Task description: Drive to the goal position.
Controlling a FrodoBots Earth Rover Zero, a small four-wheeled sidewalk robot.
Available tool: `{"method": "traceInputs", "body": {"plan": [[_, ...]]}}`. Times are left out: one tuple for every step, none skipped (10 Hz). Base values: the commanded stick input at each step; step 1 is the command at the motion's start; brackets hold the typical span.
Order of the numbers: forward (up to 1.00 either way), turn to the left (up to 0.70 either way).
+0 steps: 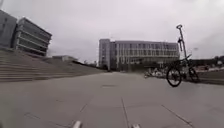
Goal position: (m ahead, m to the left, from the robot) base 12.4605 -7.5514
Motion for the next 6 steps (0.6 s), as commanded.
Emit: {"method": "traceInputs", "body": {"plan": [[0.70, 0.00], [0.70, 0.00], [0.70, 0.00], [0.70, 0.00], [0.70, 0.00], [0.70, 0.00]]}}
